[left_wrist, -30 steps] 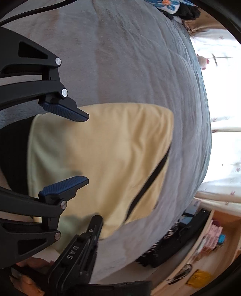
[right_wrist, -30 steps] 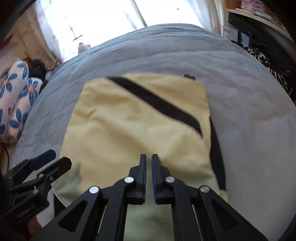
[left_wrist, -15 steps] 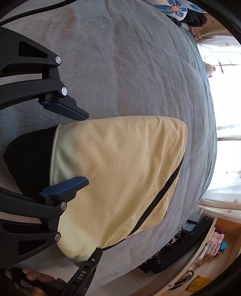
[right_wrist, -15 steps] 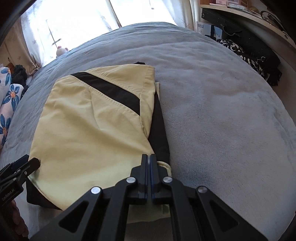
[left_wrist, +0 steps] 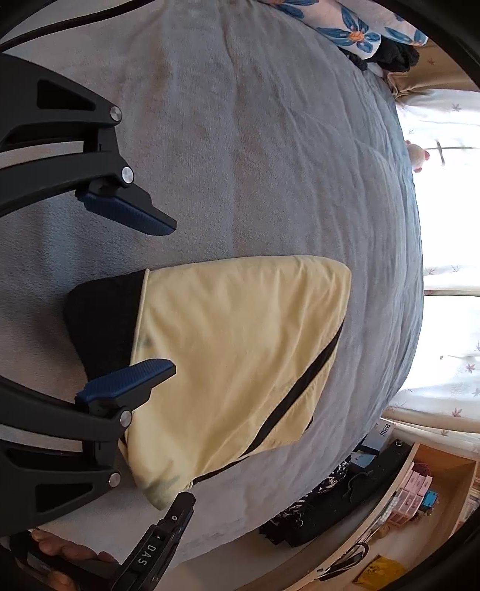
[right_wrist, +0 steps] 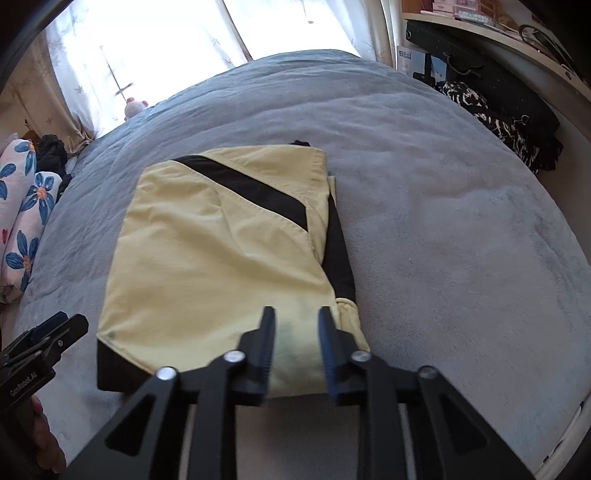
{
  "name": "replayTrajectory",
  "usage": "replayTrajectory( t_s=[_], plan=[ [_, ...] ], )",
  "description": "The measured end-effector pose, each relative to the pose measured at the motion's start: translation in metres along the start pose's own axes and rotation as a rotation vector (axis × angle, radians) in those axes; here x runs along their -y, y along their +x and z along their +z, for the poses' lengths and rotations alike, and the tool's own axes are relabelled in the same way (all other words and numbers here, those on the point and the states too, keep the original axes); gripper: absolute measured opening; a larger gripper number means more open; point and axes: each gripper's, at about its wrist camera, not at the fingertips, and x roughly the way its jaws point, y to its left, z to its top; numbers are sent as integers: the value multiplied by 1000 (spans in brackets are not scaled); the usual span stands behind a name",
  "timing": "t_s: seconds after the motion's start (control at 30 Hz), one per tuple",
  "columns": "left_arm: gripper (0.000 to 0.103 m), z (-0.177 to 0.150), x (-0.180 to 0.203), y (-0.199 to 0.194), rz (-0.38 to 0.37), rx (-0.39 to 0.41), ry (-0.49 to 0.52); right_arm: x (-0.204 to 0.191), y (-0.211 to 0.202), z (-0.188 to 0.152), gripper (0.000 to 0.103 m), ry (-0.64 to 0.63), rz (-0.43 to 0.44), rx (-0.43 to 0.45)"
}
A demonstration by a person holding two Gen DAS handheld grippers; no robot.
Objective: Fold large clothes
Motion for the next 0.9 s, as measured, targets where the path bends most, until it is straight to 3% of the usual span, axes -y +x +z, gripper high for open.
replayTrajectory(
  t_s=[0.23, 0.37, 0.47, 0.67, 0.73, 0.9],
  plan=[
    [68, -6, -6, -21, 51, 19, 13, -13, -14, -1, 42, -9, 70, -49],
    [68, -6, -18, -24, 55, 3, -20, -22, -20, 2, 44, -39, 40, -77],
    [68, -6, -23, -21, 62, -15, -33, -27, -24, 8, 59, -57, 21, -72],
    [69, -2, -28, -18, 20, -42, -41, -24, -36, 26, 62, -73, 65, -61],
    [76, 1, -28, -17, 7, -47, -49, -16, -39, 31, 63, -69, 76, -55],
    [78, 11, -31, -11, -89, -71, -86, 3, -40, 39, 62, -23, 87, -63]
  ],
)
